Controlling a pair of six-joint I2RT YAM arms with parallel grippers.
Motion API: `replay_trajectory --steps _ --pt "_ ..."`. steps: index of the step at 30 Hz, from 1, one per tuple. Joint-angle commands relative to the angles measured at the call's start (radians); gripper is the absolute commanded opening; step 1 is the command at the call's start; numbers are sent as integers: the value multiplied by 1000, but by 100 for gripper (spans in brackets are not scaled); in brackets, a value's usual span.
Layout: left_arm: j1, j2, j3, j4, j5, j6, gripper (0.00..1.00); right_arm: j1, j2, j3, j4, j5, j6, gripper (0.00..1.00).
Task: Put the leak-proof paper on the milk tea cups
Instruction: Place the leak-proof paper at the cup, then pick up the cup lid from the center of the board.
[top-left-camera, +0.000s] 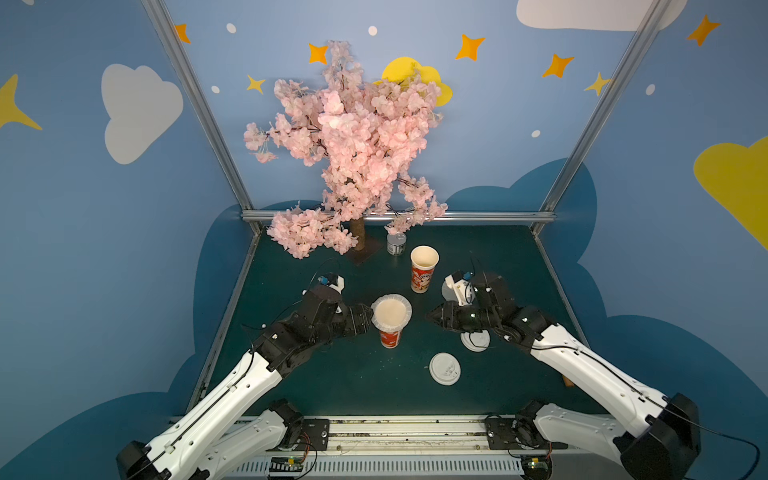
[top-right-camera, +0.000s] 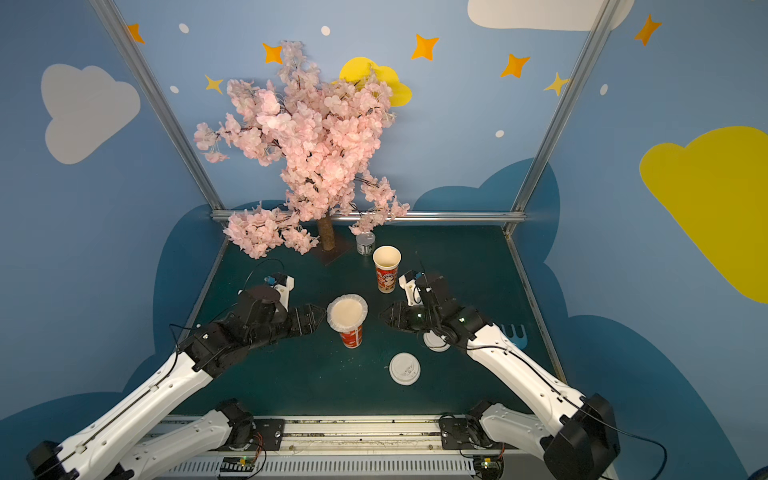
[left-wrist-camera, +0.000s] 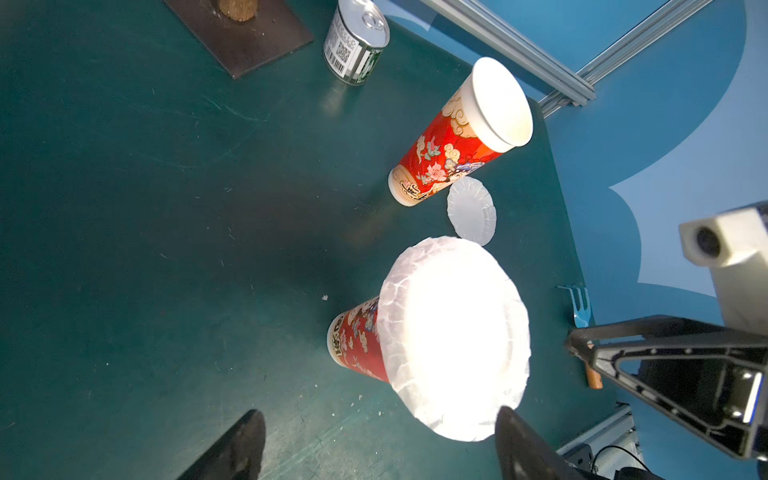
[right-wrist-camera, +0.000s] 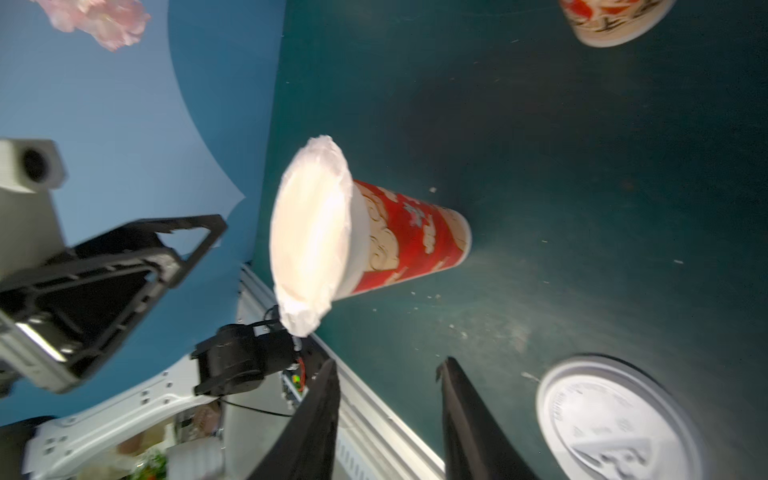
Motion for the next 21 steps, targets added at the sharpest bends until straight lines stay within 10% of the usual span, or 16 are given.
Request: replay_trajectory --steps 1,11,21 --pt "26 28 65 -85 35 40 89 26 -63 -52 -221 206 -83 48" --pt "101 75 174 -222 37 23 100 239 -121 -248 -295 462 -19 81" --pt "121 25 104 -154 131 47 100 348 49 -234 -197 569 -58 83"
